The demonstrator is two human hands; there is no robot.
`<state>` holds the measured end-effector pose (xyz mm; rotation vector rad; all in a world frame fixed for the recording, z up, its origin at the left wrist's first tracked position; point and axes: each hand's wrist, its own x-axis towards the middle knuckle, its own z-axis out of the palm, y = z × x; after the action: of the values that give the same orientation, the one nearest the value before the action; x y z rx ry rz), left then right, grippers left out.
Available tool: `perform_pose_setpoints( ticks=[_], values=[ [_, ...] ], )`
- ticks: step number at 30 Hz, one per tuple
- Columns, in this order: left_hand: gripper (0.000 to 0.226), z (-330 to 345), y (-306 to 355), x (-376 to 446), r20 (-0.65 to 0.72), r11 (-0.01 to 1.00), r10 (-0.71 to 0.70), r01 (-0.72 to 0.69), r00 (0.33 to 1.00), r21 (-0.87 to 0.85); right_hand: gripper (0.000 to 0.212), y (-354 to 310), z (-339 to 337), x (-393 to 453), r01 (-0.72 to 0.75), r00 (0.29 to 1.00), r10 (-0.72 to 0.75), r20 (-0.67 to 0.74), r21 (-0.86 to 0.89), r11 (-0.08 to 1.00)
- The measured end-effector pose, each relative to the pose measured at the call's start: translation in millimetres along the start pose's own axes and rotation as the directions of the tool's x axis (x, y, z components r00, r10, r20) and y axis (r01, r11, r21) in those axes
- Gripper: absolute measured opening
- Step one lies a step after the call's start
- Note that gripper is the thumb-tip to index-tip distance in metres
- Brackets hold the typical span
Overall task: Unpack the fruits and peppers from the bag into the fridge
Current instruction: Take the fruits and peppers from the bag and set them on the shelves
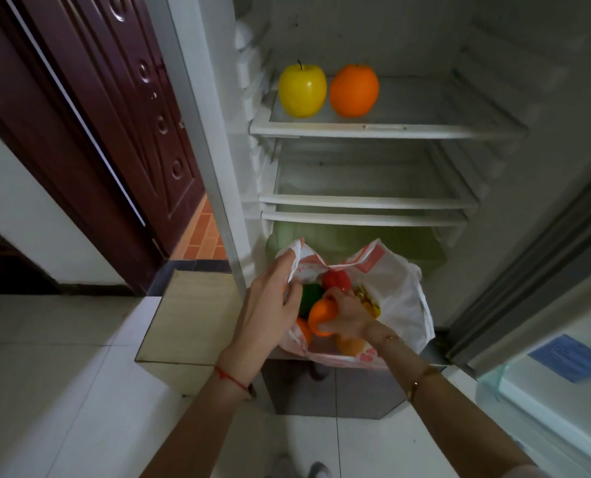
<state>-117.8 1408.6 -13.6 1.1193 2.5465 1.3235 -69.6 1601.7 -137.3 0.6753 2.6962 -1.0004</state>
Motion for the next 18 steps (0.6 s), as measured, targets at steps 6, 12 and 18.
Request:
perform_pose_setpoints(
  ticks=[6,12,18],
  values=[
    [0.053,4,4,19,0.064,0.998,-0.034,0.037,0.997,-0.043,0.072,-38,-83,-35,0.211,0.950,-0.117,-0.288,0.324,0.922],
    [0.048,7,7,37,0.083,1.000,-0.011,0.012,0.996,-0.016,0.060,-75,-163,-63,0.453,0.768,-0.162,-0.620,0.345,0.822],
    [0.063,11,13,46,0.110,0.997,-0.011,0.019,0.994,-0.075,0.070,-88,-243,-41,0.467,0.458,-0.173,-0.872,0.071,0.881]
  ],
)
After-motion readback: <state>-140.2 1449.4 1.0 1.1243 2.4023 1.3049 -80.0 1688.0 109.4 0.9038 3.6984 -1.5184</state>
